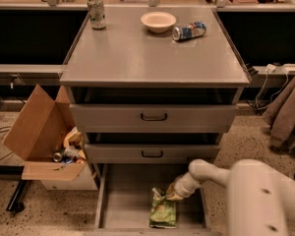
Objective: Pick green jalapeno chip bag from bottom drawer and place on counter
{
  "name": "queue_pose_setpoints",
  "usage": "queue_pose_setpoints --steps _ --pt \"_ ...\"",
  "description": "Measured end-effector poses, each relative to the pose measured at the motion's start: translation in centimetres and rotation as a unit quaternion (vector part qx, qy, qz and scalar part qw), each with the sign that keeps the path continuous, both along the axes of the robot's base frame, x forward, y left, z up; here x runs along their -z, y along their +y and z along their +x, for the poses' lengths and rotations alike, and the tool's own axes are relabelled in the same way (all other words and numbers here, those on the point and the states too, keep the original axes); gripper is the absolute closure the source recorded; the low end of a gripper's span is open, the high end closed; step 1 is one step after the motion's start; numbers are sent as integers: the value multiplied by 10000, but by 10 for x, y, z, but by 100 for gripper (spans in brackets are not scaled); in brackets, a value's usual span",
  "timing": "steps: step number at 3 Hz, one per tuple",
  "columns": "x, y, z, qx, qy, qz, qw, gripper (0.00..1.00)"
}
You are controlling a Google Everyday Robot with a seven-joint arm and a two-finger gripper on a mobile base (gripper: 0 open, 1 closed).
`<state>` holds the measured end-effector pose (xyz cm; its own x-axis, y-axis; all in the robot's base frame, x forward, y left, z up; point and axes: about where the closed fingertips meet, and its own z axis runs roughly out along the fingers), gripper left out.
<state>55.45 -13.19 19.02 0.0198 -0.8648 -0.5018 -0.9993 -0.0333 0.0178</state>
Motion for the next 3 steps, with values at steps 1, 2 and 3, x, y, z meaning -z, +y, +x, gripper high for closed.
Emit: queue_pose_setpoints --steps 1,2,3 --pt "-88 -5 -9 -137 -816 539 9951 100" --pt "-164 -28 -27 -122 -1279 1192 9845 100" --pt "-177 -36 -30 -206 -1113 1442 9830 100"
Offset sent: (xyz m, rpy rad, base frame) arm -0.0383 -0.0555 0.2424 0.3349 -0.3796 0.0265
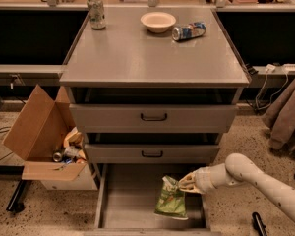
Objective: Pick green jalapeno chip bag from bottom drawer and place on counter
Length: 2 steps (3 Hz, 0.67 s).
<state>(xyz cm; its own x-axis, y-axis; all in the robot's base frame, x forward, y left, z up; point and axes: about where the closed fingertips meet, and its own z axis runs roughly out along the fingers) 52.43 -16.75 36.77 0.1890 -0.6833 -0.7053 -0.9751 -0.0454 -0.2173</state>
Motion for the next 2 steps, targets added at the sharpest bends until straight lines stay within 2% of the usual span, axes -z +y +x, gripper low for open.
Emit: queue_pose_setpoints --steps 1,2 --pt "-1 1 -1 49 -16 16 10000 100" --pt "-81 -5 -9 230 -668 217 9973 100"
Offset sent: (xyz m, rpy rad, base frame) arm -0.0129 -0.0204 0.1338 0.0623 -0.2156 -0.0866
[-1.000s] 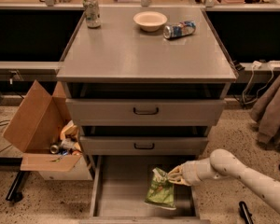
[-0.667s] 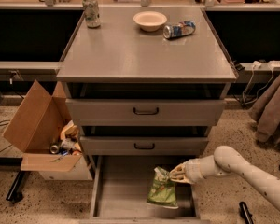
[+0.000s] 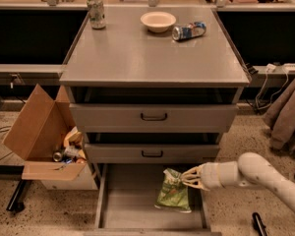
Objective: Pick green jalapeno chip bag from bottom drawer and place on counter
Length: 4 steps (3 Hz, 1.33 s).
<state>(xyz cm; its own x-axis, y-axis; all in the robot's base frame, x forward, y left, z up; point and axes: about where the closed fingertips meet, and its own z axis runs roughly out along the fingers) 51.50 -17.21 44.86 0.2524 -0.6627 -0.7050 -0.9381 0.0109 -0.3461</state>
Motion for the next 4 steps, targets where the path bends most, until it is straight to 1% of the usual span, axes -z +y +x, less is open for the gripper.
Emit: queue_pose_setpoints --steps 1,2,3,4 --pt "-81 2 -21 -14 -541 82 9985 100" --pt "-165 15 -44 -192 -1110 -49 9936 100" --pt "-165 15 -44 -192 -1110 -48 9936 100" --pt "-210 4 -38 180 -1388 276 9898 100"
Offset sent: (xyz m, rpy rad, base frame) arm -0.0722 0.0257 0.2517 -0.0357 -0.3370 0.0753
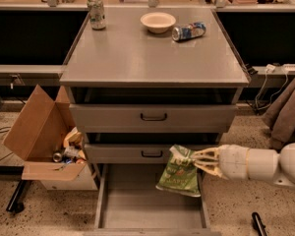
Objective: Pick green jalapeno chip bag from bottom drawer and place on counter
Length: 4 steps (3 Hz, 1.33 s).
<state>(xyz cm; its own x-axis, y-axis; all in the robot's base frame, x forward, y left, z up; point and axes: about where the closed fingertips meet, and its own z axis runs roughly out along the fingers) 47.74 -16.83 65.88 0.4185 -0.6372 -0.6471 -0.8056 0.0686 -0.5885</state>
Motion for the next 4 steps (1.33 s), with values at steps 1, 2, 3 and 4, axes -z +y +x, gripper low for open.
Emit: queue_pose_setpoints --steps 1,2,3,4 --pt "-94 -8 8 377 -581 322 9971 100" --pt "-193 -5 15 623 -1143 440 9905 100" --pt "-274 -1 22 608 -1780 364 9815 100" --pt "-274 -1 22 608 -1780 364 9815 100"
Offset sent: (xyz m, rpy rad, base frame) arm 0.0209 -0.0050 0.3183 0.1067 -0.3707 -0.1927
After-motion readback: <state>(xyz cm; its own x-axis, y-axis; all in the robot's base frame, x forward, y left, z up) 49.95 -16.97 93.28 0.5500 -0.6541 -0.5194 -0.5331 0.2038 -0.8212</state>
